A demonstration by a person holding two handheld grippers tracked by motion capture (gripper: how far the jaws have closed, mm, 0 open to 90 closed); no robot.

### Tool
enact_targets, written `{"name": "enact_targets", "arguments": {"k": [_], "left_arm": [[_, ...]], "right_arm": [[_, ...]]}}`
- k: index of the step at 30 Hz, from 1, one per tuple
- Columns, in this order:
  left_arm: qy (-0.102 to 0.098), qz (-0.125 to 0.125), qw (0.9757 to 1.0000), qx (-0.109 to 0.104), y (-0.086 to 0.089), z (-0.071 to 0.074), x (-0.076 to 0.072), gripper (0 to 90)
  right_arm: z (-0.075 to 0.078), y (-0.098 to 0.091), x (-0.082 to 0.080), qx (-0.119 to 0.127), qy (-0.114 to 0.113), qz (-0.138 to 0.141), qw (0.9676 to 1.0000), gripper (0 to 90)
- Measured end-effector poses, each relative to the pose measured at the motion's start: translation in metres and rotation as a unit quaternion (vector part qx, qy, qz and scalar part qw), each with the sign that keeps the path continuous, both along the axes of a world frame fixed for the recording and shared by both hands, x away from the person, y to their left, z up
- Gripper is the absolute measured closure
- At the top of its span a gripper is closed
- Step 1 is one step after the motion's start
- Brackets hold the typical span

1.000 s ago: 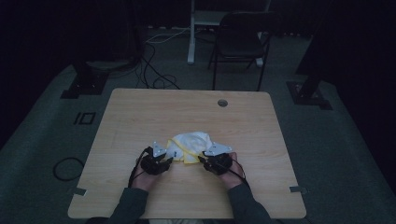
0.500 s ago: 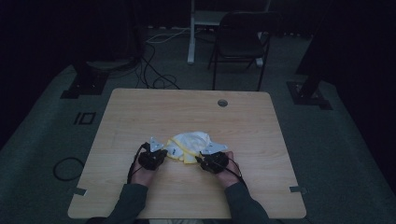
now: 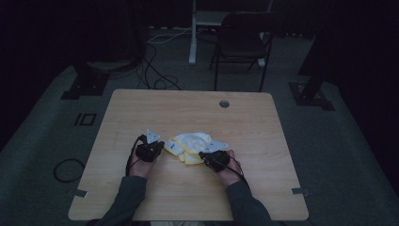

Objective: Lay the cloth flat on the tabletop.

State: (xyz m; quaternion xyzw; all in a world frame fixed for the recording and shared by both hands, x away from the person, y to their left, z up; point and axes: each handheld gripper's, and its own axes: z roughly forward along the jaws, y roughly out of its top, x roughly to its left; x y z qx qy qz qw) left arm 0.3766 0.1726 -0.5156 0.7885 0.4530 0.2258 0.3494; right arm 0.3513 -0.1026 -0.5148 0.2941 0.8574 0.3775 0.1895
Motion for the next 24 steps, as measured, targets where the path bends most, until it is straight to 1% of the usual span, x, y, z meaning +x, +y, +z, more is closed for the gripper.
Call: {"name": "enact_targets", "arguments": {"k": [6, 10, 13, 21, 24], "left_arm": [[0.001, 0.012, 0.9999, -0.004, 0.007, 0.000, 0.008, 90.0], [0.005, 0.018, 0.9998, -0.005, 0.011, -0.002, 0.011, 90.0], [0.008, 0.023, 0.9997, -0.003, 0.013, -0.004, 0.013, 90.0], [0.019, 0.041, 0.9990, 0.004, 0.023, -0.011, 0.022, 90.0], [0.022, 0.050, 0.9985, 0.002, 0.026, -0.013, 0.025, 90.0]], "right_arm": [[0.005, -0.009, 0.003, 0.013, -0.005, -0.021, 0.9997, 89.1], [0.010, -0.015, 0.008, 0.016, -0.008, -0.033, 0.9993, 89.1], [0.015, -0.019, 0.013, 0.018, -0.014, -0.040, 0.9990, 89.1], [0.024, -0.032, 0.028, 0.023, -0.017, -0.066, 0.9974, 89.4], [0.026, -0.035, 0.034, 0.023, -0.018, -0.073, 0.9969, 89.4]]}}
